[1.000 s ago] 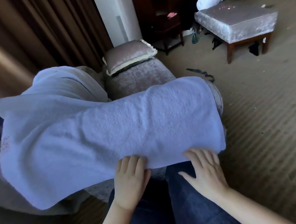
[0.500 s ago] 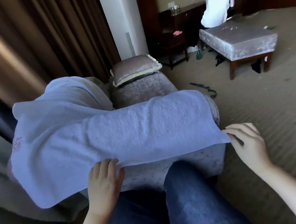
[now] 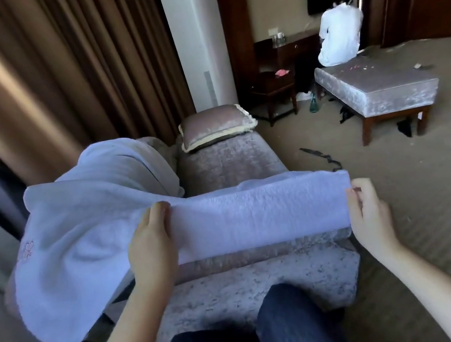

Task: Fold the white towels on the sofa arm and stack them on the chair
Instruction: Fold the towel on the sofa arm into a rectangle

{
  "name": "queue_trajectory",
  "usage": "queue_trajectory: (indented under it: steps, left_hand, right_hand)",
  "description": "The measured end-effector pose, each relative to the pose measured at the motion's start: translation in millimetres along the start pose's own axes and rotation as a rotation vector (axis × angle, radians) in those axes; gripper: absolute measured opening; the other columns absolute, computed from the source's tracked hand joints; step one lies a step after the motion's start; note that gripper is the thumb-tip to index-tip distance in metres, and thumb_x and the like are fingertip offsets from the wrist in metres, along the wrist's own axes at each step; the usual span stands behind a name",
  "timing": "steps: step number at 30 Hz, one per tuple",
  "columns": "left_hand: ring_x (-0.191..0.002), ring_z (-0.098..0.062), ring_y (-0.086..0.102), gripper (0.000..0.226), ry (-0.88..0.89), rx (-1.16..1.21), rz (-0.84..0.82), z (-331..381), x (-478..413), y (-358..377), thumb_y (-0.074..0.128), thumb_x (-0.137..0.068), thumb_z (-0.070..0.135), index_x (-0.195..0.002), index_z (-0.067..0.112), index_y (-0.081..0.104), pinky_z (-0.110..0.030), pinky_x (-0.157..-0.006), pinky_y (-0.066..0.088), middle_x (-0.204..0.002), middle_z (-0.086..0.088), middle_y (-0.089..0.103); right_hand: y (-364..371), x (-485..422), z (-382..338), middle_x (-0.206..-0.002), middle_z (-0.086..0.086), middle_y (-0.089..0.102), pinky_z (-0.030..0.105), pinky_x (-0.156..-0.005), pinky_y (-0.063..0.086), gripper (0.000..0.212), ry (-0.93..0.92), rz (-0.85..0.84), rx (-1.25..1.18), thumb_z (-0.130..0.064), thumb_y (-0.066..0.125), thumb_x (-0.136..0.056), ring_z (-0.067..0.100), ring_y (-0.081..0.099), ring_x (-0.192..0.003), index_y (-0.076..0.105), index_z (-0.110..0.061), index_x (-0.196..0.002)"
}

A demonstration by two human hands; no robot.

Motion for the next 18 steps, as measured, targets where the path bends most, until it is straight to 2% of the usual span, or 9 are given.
queue_trajectory:
  steps: [2,6,10,13,16,18]
  left_hand:
    - [-0.074,-0.037,0.058,0.018,0.095,-0.066,-0.051,2,-32,3,0.053,-0.090,0.001,-0.106,0.008,0.058,-0.038,-0.056,0.038,-0.097,-0.014,0.062]
    - [-0.076,-0.031,0.058,0.013,0.193,-0.156,-0.168,2,-87,21,0.050,-0.094,0.011,-0.104,0.014,0.057,-0.040,-0.056,0.048,-0.099,-0.006,0.062]
    - [-0.079,-0.028,0.061,0.016,0.276,-0.200,-0.228,-6,-116,52,0.046,-0.098,0.015,-0.106,0.015,0.060,-0.032,-0.053,0.040,-0.101,-0.004,0.066]
    - [-0.085,-0.027,0.061,0.019,0.283,-0.231,-0.324,-17,-119,77,0.043,-0.101,0.020,-0.109,0.018,0.060,-0.031,-0.057,0.036,-0.105,0.000,0.066]
    - [-0.087,-0.028,0.062,0.017,0.279,-0.206,-0.388,-26,-114,91,0.043,-0.101,0.022,-0.108,0.021,0.059,-0.036,-0.064,0.048,-0.103,0.001,0.068]
    - [-0.091,-0.029,0.063,0.021,0.281,-0.206,-0.410,-27,-114,96,0.046,-0.101,0.024,-0.113,0.021,0.062,-0.036,-0.066,0.049,-0.104,-0.001,0.069]
  right_hand:
    - [7,-25,0,-0.061,0.010,0.055,0.037,-0.051,0.034,0.009,0.026,-0.029,0.067,-0.016,0.046,-0.100,0.031,0.045,-0.054,0.051,-0.008,-0.102]
    - [25,-71,0,-0.062,0.015,0.054,0.036,-0.050,0.030,0.011,0.068,-0.154,0.200,-0.019,0.045,-0.100,0.034,0.050,-0.057,0.049,-0.009,-0.096]
    - [39,-89,3,-0.066,0.010,0.055,0.031,-0.048,0.028,0.018,0.136,-0.299,0.372,-0.022,0.046,-0.100,0.028,0.047,-0.057,0.049,-0.011,-0.085]
    - [42,-88,12,-0.063,0.006,0.054,0.030,-0.048,0.027,0.021,0.206,-0.354,0.378,-0.021,0.049,-0.098,0.022,0.045,-0.055,0.054,-0.008,-0.081]
    - [40,-92,13,-0.060,0.005,0.050,0.031,-0.049,0.025,0.023,0.228,-0.364,0.361,-0.018,0.051,-0.096,0.020,0.041,-0.054,0.058,0.000,-0.082]
    - [41,-95,12,-0.057,0.005,0.044,0.031,-0.049,0.021,0.025,0.230,-0.387,0.373,-0.016,0.051,-0.094,0.019,0.036,-0.051,0.057,0.003,-0.080]
Point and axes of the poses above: each hand's wrist, its own x-axis away from the middle knuckle, its own y-axis out of the palm, z = x × y, the point moved 3 cm from there along -x, towards the middle knuckle
